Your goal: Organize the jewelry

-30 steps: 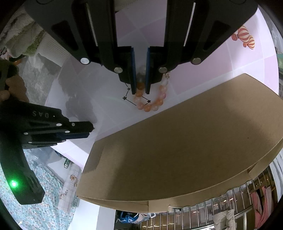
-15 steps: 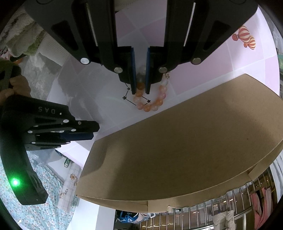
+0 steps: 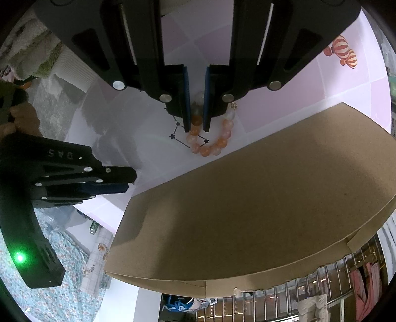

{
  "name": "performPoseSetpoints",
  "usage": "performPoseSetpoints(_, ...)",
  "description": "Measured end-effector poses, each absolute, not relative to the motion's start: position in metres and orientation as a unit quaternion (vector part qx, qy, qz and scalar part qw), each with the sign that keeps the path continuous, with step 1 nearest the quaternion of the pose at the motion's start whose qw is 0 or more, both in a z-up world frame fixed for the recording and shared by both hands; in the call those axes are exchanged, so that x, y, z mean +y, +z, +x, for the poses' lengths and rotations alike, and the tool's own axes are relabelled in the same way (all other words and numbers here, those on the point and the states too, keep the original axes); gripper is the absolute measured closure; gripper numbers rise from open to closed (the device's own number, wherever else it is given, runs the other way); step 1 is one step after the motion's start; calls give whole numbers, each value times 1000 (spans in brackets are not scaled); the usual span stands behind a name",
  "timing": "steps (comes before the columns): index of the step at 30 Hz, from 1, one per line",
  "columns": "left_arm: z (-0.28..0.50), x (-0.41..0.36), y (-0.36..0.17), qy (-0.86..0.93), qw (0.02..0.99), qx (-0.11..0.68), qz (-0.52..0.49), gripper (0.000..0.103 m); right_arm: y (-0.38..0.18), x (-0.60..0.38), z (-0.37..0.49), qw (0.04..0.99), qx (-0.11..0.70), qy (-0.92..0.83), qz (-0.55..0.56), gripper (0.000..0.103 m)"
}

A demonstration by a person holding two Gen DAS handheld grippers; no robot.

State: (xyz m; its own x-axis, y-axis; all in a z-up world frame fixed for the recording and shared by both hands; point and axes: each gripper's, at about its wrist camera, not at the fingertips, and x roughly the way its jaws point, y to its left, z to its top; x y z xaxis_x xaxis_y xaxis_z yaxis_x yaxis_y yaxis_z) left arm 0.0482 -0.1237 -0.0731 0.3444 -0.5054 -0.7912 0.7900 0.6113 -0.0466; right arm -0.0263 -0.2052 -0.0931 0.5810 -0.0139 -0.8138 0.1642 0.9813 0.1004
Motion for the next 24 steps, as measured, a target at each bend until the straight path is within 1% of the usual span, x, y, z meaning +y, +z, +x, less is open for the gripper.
performPoseSetpoints(7,49,-122,-73,-404,801,404,177,94,-89,-206,-26,888,454,-50,57,81)
performPoseSetpoints(15,49,-122,-73,-405,801,403,178,94,-90,-205,-19,879,477,-8,17,81)
performPoseSetpoints(24,50,-123,-73,-404,801,403,179,94,-88,-208,-9,870,493,21,4,81)
